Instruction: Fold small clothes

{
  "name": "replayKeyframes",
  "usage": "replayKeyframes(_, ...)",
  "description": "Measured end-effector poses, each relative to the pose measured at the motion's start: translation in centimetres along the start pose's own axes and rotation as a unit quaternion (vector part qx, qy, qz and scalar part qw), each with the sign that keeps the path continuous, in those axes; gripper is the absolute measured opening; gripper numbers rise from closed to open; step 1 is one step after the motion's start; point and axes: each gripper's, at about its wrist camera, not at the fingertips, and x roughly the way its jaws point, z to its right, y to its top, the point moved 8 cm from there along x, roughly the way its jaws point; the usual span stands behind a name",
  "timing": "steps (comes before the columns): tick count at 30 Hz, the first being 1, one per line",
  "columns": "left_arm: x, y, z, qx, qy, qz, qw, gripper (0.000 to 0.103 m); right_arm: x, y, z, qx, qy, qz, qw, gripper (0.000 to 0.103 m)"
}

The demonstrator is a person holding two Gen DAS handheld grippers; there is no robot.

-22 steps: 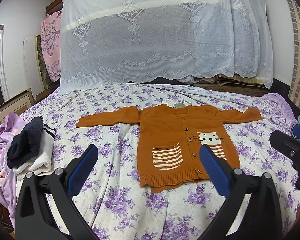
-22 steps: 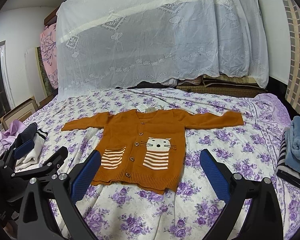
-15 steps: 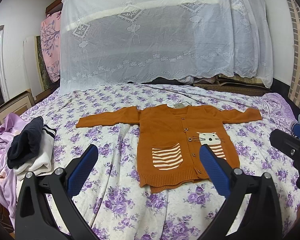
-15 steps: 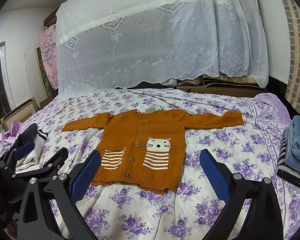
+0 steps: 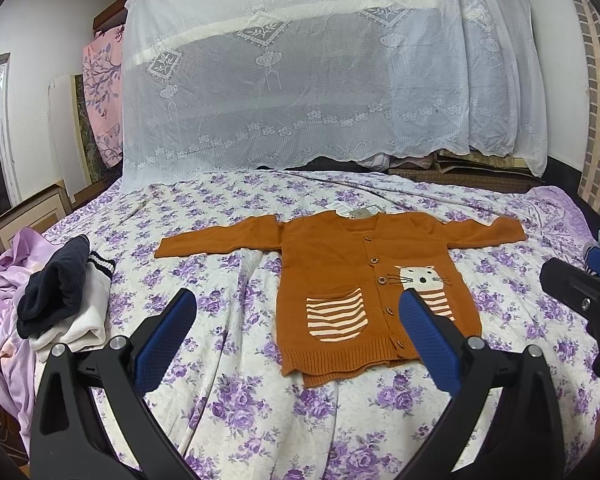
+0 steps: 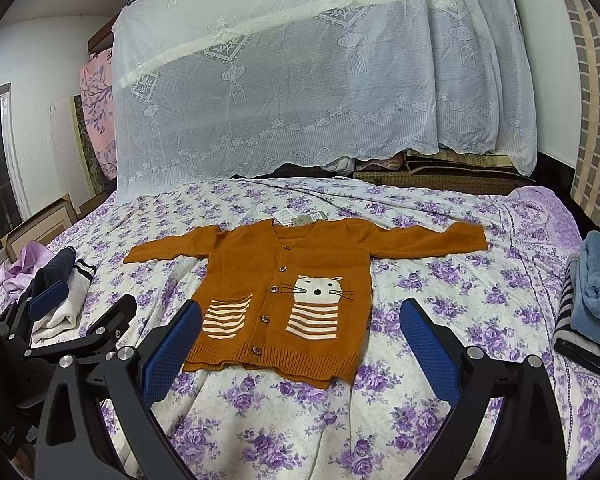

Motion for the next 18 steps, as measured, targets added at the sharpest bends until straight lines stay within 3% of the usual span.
replayKeyframes(18, 0.0, -0.06, 0.02, 0.0, 0.0, 0.0, 1.0, 0.099, -0.08, -0.04, 0.0, 0.001, 0.0, 0.001, 1.0, 0.099)
